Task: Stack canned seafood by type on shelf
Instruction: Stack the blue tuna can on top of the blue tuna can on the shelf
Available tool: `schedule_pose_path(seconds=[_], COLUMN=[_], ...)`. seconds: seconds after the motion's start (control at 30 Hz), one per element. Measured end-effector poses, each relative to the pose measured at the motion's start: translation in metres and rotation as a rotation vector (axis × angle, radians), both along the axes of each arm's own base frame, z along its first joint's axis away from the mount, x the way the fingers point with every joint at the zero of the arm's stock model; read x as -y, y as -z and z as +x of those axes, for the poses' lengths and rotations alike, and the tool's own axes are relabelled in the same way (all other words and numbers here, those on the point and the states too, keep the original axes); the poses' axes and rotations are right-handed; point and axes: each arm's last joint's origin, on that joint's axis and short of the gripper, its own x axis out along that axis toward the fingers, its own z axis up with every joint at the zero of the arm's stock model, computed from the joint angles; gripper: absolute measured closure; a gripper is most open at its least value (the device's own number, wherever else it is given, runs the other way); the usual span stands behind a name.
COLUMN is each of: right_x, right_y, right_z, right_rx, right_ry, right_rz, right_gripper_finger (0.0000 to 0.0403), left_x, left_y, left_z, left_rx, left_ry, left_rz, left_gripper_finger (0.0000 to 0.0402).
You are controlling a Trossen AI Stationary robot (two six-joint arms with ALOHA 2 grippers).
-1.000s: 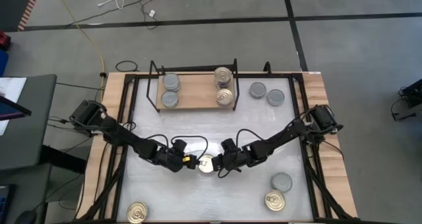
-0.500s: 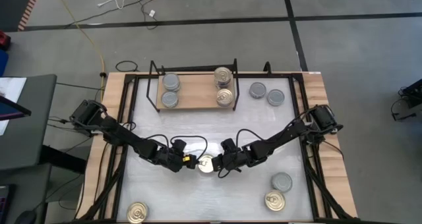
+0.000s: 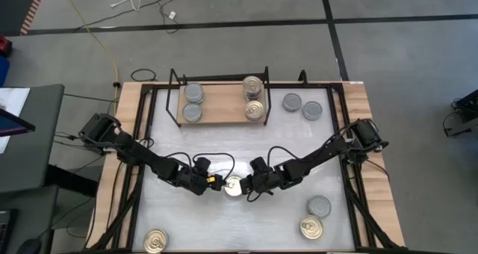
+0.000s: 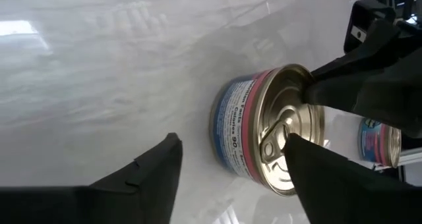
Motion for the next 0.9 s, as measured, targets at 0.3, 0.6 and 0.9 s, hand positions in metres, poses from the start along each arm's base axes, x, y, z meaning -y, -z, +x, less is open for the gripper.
schedule_pose_path(seconds=[0.3, 0.6, 0.9], right_x=[0.0, 0.0, 0.0], right_y=[0.0, 0.0, 0.0], right_z=[0.0, 0.0, 0.0], right_rx=[-0.002, -0.007, -0.005], right_ry=[-0.001, -0.01, -0.013], right_rz=[0.0, 0.012, 0.017], right_gripper_finger=[0.0332, 0.0333, 0.0333], left_x=[0.001, 0.009, 0.012], left_y=[-0.001, -0.008, 0.006], left_z=[0.001, 0.003, 0.012], left_rx=[0.017, 0.101, 0.117], left_ry=[0.005, 0.014, -0.005], left_rz=[-0.014, -0.034, -0.096], left_gripper_finger=[0.0096, 0.0095, 0.0096])
